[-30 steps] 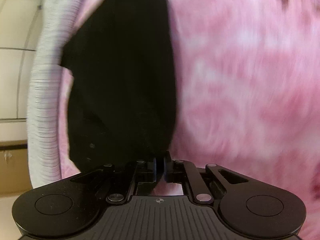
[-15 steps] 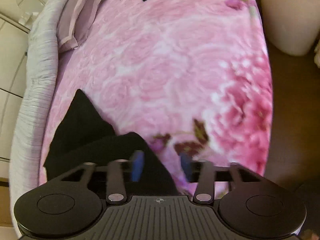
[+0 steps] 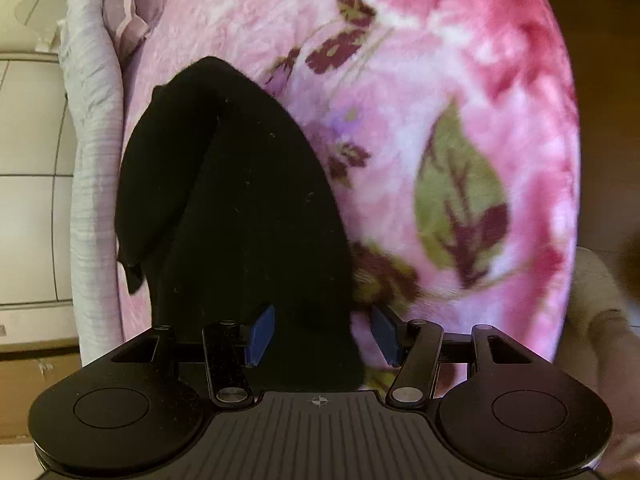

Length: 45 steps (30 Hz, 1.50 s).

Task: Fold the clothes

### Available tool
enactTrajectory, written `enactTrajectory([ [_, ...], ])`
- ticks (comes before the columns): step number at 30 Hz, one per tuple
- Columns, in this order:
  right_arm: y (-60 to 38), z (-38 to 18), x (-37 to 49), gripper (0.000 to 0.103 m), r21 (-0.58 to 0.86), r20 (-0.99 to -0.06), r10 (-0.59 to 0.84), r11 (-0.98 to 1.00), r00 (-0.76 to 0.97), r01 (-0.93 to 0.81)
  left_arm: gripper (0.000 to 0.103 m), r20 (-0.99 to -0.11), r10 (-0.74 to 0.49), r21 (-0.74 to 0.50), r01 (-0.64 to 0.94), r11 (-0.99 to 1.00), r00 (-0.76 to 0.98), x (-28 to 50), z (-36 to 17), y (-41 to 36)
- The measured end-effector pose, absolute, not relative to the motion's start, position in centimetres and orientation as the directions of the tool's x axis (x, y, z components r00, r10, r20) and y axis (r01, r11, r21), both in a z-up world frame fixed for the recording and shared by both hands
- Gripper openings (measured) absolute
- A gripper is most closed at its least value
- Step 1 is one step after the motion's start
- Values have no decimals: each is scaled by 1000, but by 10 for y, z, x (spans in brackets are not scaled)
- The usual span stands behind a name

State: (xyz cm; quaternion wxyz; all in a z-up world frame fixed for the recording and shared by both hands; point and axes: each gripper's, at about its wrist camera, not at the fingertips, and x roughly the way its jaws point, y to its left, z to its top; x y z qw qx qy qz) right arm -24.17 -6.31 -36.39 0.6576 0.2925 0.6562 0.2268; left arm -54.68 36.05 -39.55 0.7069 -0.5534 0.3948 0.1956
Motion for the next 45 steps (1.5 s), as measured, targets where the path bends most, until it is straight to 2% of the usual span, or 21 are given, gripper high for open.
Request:
enactTrajectory([
  [4, -57, -365, -246, 57, 701, -713, 699, 711, 54, 58, 33, -737, -203, -675, -688, 266, 645, -538, -410, 368],
  [6, -59, -364, -248, 57, 708, -706, 706, 704, 55, 55, 26, -719, -235, -695, -663, 279, 654, -534, -410, 366],
  [7, -60, -365, -247, 57, 714, -701, 711, 697, 56, 68, 26, -713, -253, -700, -652, 291, 654, -533, -411, 365],
  [12, -57, -371, -240, 57, 721, -692, 720, 689, 53, 71, 16, -691, -227, -723, -660, 205, 687, -535, -427, 373],
  [13, -54, -371, -239, 54, 723, -691, 721, 689, 52, 56, 16, -683, -225, -730, -655, 195, 695, -535, -428, 373],
  [14, -52, -371, -238, 38, 720, -694, 718, 692, 50, 43, 14, -678, -223, -735, -652, 189, 700, -534, -429, 373],
  [15, -50, -372, -238, 28, 715, -699, 714, 698, 48, 30, 8, -682, -222, -732, -649, 208, 697, -533, -428, 372],
  [16, -51, -374, -237, 17, 721, -693, 719, 692, 44, 37, 8, -686, -222, -727, -648, 226, 693, -532, -426, 371],
  [18, -54, -376, -236, 13, 742, -669, 742, 665, 38, 87, 7, -693, -217, -720, -647, 250, 687, -533, -418, 368],
  [21, -57, -356, -232, 11, 764, -645, 764, 642, 33, 70, 7, -690, -191, -720, -633, 284, 699, -541, -393, 362],
  [24, -64, -312, -225, 10, 819, -574, 818, 573, 30, 24, 7, -653, -142, -742, -592, 315, 744, -552, -347, 352],
  [28, -74, -243, -206, 10, 885, -462, 886, 463, 41, -41, 7, -553, -29, -784, -508, 358, 833, -567, -255, 333],
  [34, -69, -117, -162, 10, 953, -218, 976, 215, 12, -215, 7, -375, 153, -780, -400, 480, 914, -573, -105, 294],
  [39, -55, -2, -108, 10, 938, -34, 995, -2, -98, -347, 7, -184, 306, -729, -338, 595, 934, -566, 22, 243],
  [43, -46, 85, -94, 10, 870, 129, 969, -212, -211, -446, 7, -14, 399, -682, -301, 667, 917, -563, 117, 201],
  [45, -45, 112, -89, 10, 855, 178, 952, -274, -248, -440, 7, 1, 438, -701, -312, 641, 899, -566, 140, 187],
])
